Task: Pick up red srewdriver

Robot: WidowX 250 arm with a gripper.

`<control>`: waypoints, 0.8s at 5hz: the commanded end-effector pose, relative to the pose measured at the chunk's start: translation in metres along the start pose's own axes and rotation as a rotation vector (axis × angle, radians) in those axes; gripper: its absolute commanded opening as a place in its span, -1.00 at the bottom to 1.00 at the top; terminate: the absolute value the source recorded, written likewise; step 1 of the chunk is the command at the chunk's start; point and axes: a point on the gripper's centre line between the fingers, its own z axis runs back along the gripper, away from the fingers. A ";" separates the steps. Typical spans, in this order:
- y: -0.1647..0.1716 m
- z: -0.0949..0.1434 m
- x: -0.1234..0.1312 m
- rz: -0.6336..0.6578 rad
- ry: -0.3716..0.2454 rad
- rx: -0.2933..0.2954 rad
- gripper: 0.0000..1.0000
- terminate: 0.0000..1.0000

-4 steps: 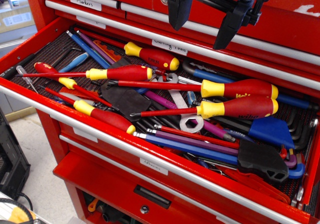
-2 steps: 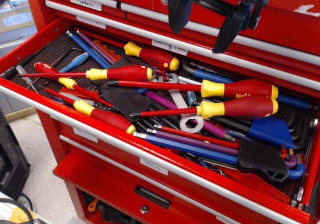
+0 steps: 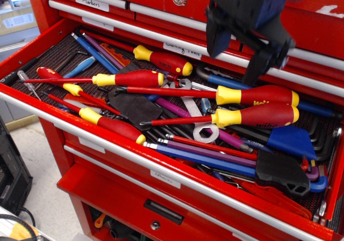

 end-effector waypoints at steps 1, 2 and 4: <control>-0.016 -0.035 0.014 -0.098 -0.113 -0.007 1.00 -1.00; -0.011 -0.055 0.020 -0.145 -0.133 0.014 1.00 -1.00; -0.007 -0.083 0.024 -0.157 -0.162 -0.036 1.00 -1.00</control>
